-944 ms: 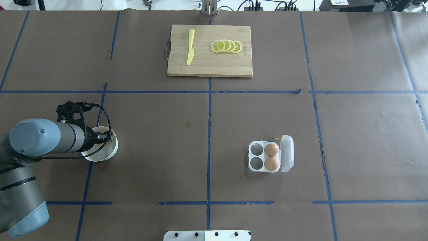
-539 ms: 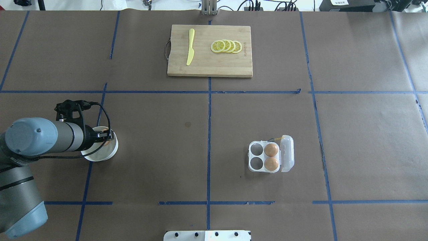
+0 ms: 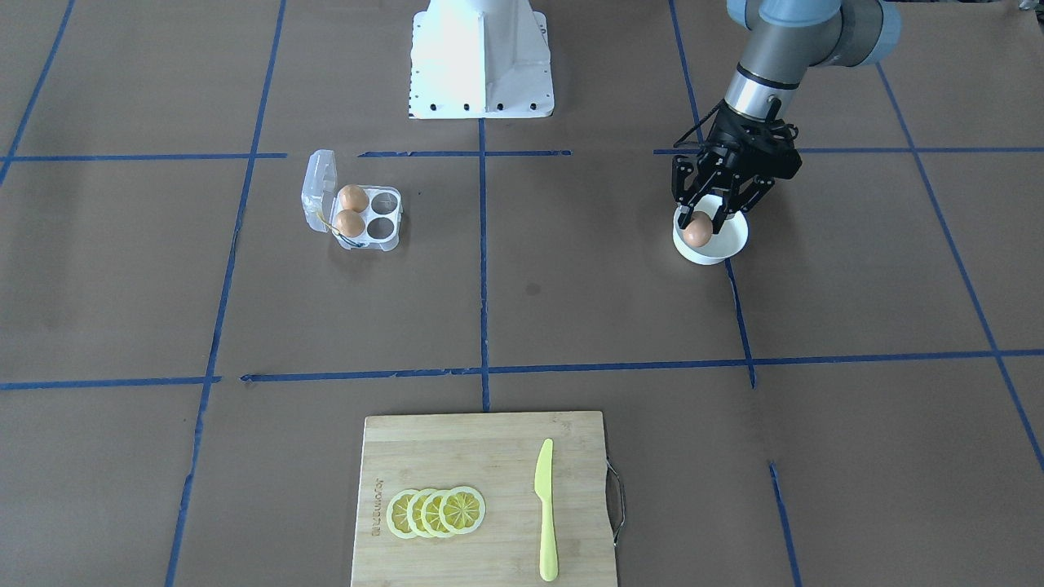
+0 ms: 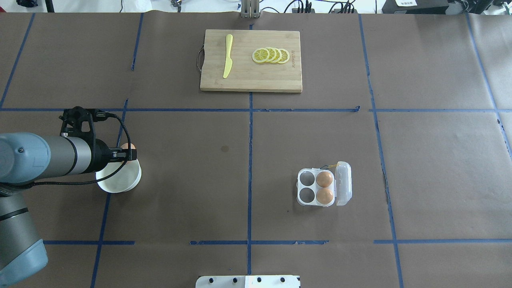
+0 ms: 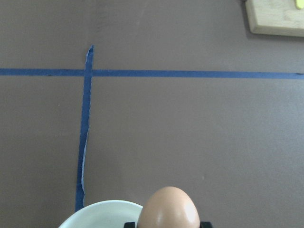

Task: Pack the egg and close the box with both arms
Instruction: 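Lift the egg with the left gripper and carry it toward the carton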

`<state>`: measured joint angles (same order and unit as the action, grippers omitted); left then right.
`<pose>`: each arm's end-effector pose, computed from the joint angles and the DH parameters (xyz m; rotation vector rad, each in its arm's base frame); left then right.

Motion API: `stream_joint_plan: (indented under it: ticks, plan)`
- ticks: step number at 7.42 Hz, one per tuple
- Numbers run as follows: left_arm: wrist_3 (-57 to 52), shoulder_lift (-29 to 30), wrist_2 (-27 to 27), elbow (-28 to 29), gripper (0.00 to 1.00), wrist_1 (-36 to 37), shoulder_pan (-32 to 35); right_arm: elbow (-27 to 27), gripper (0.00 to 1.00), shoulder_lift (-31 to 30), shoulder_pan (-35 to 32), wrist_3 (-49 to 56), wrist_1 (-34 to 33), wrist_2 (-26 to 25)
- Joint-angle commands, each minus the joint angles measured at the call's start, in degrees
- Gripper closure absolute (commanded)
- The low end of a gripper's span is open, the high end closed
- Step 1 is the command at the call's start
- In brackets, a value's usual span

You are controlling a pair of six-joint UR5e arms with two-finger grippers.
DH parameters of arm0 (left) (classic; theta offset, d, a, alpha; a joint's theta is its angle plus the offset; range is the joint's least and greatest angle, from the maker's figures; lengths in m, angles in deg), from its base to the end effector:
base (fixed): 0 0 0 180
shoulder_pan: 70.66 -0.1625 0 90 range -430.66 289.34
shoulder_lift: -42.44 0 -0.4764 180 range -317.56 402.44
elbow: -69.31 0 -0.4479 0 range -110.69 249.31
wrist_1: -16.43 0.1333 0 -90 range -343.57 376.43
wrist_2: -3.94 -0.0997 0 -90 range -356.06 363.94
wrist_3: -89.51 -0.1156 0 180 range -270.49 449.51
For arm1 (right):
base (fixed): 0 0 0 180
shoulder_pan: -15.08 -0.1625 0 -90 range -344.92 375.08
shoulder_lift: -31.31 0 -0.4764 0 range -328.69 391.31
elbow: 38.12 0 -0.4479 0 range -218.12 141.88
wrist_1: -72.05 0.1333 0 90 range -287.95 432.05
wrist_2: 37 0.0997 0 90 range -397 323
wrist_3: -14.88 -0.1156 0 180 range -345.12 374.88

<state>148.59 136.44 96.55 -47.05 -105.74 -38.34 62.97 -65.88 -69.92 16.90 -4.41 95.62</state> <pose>0.4117 -0.4120 0.3762 0.5372 0.9506 0.0029 0.0106 -0.5107 0.6560 0.2714 -0.7466 -0.2292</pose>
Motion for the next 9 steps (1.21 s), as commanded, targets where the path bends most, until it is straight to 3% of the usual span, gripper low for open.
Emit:
stream_joint_plan:
  ticks: [1, 3, 5, 6, 7, 8, 9]
  plan:
    - [-12.87, 2.31, -1.47, 1.99, 1.00, -14.78, -0.68, -0.01, 0.00, -0.02, 0.00, -0.08, 0.00, 0.00]
    - [-21.52, 14.22, -1.38, 11.02, 1.00, -25.71, -0.77, -0.19, 0.00, 0.06, -0.08, -0.08, 0.00, 0.00]
    - [-21.72, 21.36, -1.38, 15.88, 1.00, -27.93, -2.60, -0.19, 0.00, -0.02, -0.08, -0.08, 0.00, 0.00]
    - [-22.94, 24.45, -1.47, 19.90, 1.00, -32.38, -4.88, -0.19, 0.00, -0.02, -0.08, -0.08, 0.00, 0.00]
    - [-26.43, 28.65, -4.86, 25.07, 1.00, -36.00, -9.34, -0.19, 0.00, -0.02, -0.08, -0.08, 0.00, -0.09]
    - [-26.72, 31.48, -15.86, 29.74, 1.00, -37.43, -15.30, -0.19, 0.00, -0.02, -0.08, -0.08, 0.00, -0.09]
    - [-27.42, 33.86, -17.88, 33.27, 1.00, -37.53, -16.58, -0.28, 0.00, -0.02, -0.08, -0.08, 0.00, -0.17]
